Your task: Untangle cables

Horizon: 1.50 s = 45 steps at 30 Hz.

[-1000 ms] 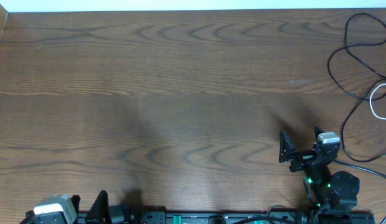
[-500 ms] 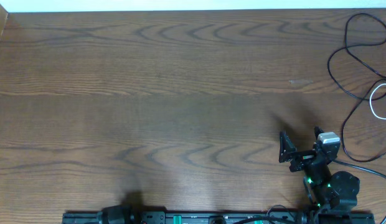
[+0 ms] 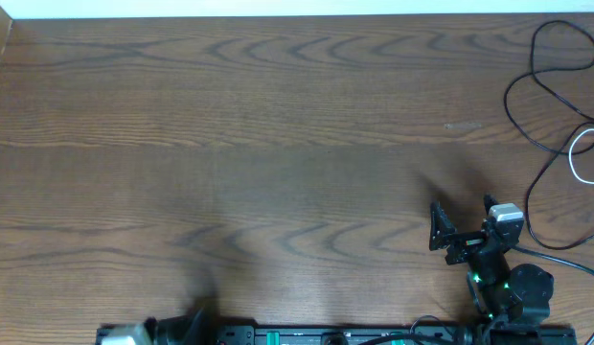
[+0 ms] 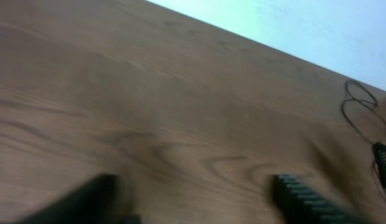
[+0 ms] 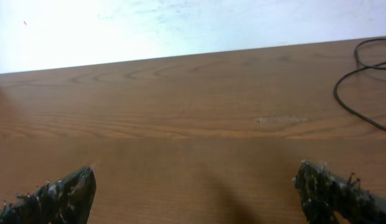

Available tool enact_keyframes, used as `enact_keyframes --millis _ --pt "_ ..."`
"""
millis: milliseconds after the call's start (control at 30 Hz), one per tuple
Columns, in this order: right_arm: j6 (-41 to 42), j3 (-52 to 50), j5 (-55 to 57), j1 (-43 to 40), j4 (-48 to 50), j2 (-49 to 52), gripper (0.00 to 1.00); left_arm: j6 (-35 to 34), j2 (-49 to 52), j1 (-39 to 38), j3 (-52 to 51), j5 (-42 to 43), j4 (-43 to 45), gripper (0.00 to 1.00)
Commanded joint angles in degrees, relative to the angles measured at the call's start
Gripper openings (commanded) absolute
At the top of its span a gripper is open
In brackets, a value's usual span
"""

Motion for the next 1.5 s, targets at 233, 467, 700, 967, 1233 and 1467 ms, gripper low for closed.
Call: enact_keyframes --millis 233,467,700,967,1233,1467 --pt "0.6 -0.2 0.1 -0.3 0.1 -0.4 0.99 10.5 0.5 0.3 -14.6 7.9 22.3 0.98" --pt "0.6 -0.2 0.1 -0.3 0.1 -0.4 0.99 16.2 0.5 0.2 -25.1 9.2 34.2 0.98" --pt "0.6 -0.2 0.1 -0.3 0.1 -0.4 0.99 21.7 -0.1 0.1 -34.0 15.5 45.2 0.98" --pt "0.6 -0.2 0.1 -0.3 0.1 -0.4 0.99 21.9 -7.3 -0.6 -44.6 15.0 59.5 0.98" --pt "0.6 -0.2 0.1 -0.3 0.1 -0.4 0.99 21.9 -7.5 -2.5 -50.7 3.9 70.9 0.98" --pt "0.6 -0.2 0.1 -0.3 0.1 -0.4 0.99 21.4 -7.5 -2.7 -61.5 0.4 85.9 0.98"
